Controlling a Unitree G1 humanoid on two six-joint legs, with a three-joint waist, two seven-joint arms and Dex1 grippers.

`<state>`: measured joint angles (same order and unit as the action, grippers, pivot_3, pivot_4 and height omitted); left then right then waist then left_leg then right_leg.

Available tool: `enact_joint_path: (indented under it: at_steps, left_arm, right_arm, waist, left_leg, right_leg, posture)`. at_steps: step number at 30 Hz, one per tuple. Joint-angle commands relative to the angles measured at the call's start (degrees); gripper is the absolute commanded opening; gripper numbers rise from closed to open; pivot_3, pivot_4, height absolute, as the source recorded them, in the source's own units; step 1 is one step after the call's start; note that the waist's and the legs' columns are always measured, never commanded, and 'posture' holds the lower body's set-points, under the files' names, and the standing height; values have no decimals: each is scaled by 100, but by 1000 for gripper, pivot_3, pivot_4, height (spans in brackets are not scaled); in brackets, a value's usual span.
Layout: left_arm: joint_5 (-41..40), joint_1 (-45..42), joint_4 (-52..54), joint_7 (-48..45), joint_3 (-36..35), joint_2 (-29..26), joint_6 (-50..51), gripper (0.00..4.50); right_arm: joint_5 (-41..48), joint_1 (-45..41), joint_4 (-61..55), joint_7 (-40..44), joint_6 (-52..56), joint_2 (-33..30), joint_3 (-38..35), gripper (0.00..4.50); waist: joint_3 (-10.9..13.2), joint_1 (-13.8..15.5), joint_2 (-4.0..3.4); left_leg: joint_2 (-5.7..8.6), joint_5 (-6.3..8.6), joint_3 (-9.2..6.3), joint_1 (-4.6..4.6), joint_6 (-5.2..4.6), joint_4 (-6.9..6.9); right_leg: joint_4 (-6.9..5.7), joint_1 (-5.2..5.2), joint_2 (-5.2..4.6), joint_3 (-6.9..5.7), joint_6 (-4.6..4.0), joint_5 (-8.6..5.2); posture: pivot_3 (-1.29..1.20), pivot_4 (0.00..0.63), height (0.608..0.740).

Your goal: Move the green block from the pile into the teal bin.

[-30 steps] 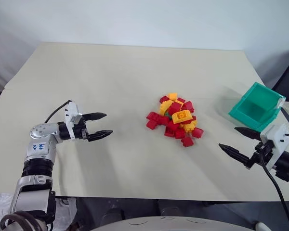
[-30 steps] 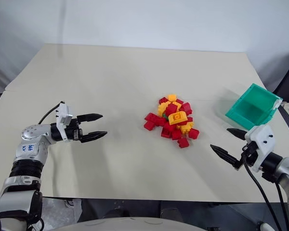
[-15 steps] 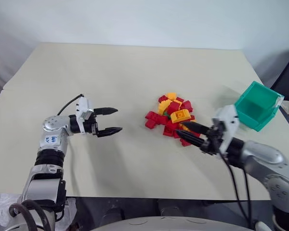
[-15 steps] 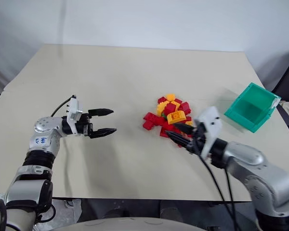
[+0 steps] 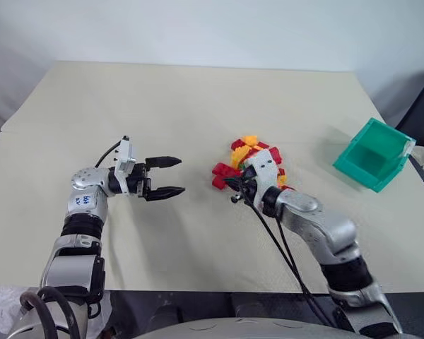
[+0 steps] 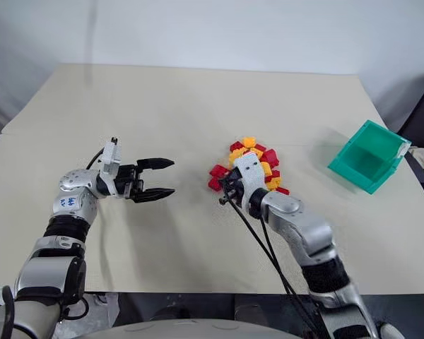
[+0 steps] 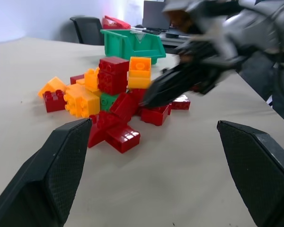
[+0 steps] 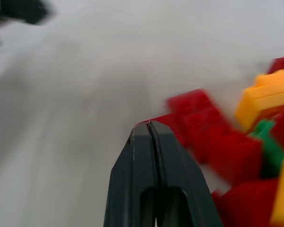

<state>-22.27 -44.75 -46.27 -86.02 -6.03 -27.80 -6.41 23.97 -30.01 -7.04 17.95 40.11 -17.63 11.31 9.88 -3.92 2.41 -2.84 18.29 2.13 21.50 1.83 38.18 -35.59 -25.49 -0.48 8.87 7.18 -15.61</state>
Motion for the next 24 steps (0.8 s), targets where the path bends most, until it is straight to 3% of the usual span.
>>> enact_joint_path:
  at_steps: [1, 12, 24]
  left_arm:
    - [-151, 30, 211, -331, -89, -9, -80, 4500]
    - [-195, 275, 491, -89, -165, 11, -169, 4500]
    - [-184, 429, 608, 79, -233, 172, -305, 4500]
  right_arm:
    - [-428, -289, 850, -57, -756, 196, -229, 31]
    - [-1053, -654, 2376, -380, -1950, 134, -1163, 31]
    - [-760, 99, 461, 656, -1320, -777, -1444, 31]
  waist:
    - [0, -40, 0]
    - [0, -107, -1]
    - [3, -106, -5]
  left_leg:
    - [0, 0, 0, 0, 0, 0]
    - [-2, -1, -2, 2, 1, -2]
    - [-1, 0, -1, 1, 1, -2]
  right_leg:
    - [-2, 0, 0, 0, 0, 0]
    - [-24, 0, -7, -4, 2, 1]
    - [-24, 0, -4, -1, 3, 1]
  posture:
    - [0, 150, 740]
    - [0, 150, 740]
    - [0, 150, 740]
